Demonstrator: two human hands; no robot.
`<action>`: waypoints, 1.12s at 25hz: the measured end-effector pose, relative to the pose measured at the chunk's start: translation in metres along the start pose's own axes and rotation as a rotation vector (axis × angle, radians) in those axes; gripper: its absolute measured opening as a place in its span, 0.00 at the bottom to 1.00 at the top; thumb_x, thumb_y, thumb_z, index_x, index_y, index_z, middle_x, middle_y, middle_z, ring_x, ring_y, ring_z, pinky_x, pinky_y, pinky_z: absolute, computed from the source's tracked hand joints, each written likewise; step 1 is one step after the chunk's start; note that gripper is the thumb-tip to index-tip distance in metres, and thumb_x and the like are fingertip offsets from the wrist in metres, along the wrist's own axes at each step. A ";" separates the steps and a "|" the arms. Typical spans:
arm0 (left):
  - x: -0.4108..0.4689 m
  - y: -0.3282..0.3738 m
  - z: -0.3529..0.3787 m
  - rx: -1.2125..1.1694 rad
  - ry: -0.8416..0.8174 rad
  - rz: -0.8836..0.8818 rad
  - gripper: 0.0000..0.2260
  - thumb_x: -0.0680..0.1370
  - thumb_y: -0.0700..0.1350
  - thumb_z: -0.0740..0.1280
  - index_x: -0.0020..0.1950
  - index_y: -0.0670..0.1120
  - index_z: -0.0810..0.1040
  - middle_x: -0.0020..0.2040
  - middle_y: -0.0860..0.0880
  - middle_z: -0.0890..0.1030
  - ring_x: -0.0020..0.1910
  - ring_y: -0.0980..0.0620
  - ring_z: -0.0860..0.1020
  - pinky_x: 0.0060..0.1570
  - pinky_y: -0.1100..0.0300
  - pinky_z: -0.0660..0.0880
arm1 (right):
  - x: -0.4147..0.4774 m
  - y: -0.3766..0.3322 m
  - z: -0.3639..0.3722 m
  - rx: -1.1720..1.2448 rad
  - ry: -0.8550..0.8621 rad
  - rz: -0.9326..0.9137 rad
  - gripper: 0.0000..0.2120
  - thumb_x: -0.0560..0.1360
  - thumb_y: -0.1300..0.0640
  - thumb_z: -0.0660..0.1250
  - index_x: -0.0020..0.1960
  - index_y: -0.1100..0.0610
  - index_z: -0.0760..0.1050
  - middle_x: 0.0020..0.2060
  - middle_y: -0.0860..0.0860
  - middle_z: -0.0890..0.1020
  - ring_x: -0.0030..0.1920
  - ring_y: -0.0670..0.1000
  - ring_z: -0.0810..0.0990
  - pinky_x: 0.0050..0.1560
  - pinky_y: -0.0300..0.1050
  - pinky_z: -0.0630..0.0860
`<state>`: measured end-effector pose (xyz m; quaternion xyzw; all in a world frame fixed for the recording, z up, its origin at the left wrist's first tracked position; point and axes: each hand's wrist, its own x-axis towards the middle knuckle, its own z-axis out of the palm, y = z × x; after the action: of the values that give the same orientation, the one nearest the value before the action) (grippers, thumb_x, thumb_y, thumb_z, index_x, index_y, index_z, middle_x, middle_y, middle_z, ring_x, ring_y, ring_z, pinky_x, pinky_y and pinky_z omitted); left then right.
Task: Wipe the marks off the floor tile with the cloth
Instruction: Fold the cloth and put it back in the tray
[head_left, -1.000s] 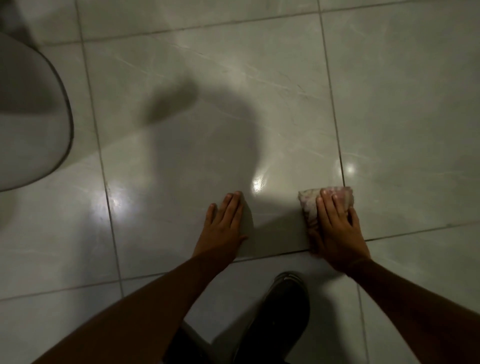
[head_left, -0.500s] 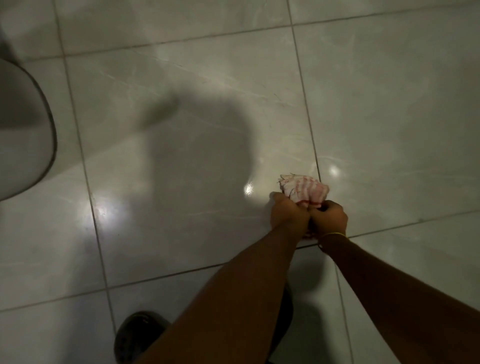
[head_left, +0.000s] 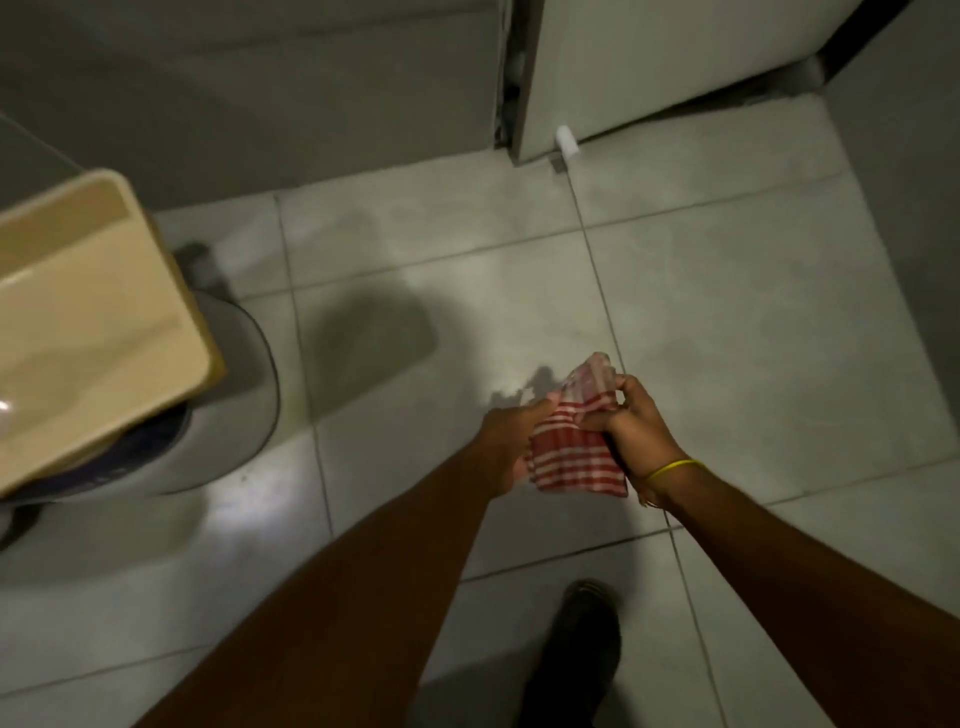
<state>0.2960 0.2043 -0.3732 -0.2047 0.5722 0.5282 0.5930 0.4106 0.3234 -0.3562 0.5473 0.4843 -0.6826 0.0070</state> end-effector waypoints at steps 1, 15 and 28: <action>-0.016 0.027 -0.014 0.046 0.010 0.061 0.05 0.81 0.45 0.75 0.53 0.44 0.86 0.55 0.39 0.89 0.44 0.45 0.89 0.38 0.54 0.86 | -0.009 -0.024 0.019 -0.002 -0.018 -0.026 0.25 0.76 0.71 0.70 0.67 0.49 0.74 0.55 0.59 0.87 0.52 0.60 0.89 0.49 0.54 0.86; -0.169 0.237 -0.341 0.833 0.246 0.830 0.26 0.84 0.56 0.64 0.78 0.44 0.73 0.67 0.48 0.81 0.62 0.57 0.81 0.65 0.63 0.77 | -0.073 -0.166 0.399 -0.712 -0.262 -0.623 0.32 0.76 0.70 0.68 0.79 0.56 0.74 0.74 0.58 0.76 0.72 0.60 0.78 0.74 0.44 0.72; -0.116 0.195 -0.438 1.167 0.406 0.452 0.25 0.86 0.47 0.63 0.83 0.50 0.63 0.79 0.40 0.70 0.74 0.36 0.74 0.75 0.42 0.69 | -0.065 -0.089 0.527 -1.795 -0.280 -0.703 0.32 0.77 0.48 0.70 0.77 0.61 0.72 0.82 0.66 0.62 0.79 0.68 0.67 0.78 0.61 0.70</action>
<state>-0.0498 -0.1422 -0.3137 0.1798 0.8942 0.1935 0.3614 -0.0020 -0.0158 -0.2851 0.0764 0.9550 -0.0818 0.2748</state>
